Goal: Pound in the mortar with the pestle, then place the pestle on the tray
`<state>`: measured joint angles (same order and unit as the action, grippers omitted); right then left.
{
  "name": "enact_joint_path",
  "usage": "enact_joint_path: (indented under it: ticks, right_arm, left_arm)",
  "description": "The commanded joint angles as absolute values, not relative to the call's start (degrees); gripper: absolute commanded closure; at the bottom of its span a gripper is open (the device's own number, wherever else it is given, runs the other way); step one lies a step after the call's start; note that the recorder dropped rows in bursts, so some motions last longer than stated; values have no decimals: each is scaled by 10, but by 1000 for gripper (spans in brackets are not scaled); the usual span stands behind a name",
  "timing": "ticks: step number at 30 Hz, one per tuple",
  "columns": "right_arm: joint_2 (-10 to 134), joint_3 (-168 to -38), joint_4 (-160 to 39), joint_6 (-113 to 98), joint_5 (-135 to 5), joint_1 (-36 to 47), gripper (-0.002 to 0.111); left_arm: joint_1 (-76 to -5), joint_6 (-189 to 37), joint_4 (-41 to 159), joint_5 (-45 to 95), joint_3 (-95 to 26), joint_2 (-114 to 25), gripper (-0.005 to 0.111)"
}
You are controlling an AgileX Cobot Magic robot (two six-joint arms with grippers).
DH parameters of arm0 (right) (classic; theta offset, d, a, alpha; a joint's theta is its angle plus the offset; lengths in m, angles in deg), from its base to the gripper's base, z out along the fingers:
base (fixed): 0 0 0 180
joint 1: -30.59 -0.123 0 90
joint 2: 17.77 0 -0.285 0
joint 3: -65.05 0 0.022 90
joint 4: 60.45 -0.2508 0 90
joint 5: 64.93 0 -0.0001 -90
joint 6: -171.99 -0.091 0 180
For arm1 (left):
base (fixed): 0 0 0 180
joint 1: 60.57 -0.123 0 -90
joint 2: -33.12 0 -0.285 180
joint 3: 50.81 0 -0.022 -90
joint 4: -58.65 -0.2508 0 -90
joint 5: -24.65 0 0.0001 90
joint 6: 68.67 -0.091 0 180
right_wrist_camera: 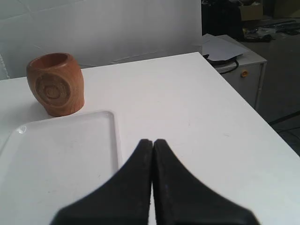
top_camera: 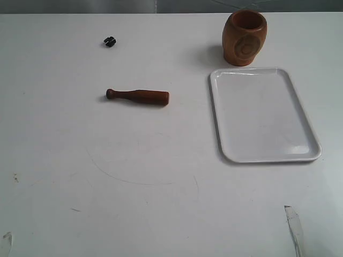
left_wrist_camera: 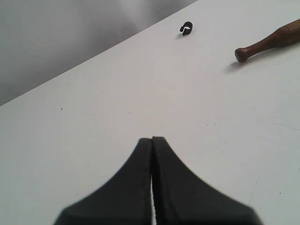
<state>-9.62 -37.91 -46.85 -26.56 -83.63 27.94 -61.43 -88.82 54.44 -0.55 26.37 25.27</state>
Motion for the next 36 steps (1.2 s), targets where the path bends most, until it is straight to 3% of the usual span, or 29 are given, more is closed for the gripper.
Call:
enact_joint_path:
  ticks: [1,16,23,30,36]
  right_arm:
    - [-100,-377,-471,-265,-836,278,108]
    - [-100,-377,-344,-262,-822,278,108]
    - [-100,-377,-366,-264,-535,278,108]
    - [-100,-377,-387,-268,-380,278,108]
    - [-100,-377,-405,-419,-204,278,108]
  left_arm:
    - [-610,-883,549,-4,264,253,107]
    - [-610,-883,549,-4,264,253,107]
    - [-610,-883,549,-4,264,253,107]
    - [-610,-883,549,-4,264,253,107]
    - [-610,-883,549,-4,264,253,107]
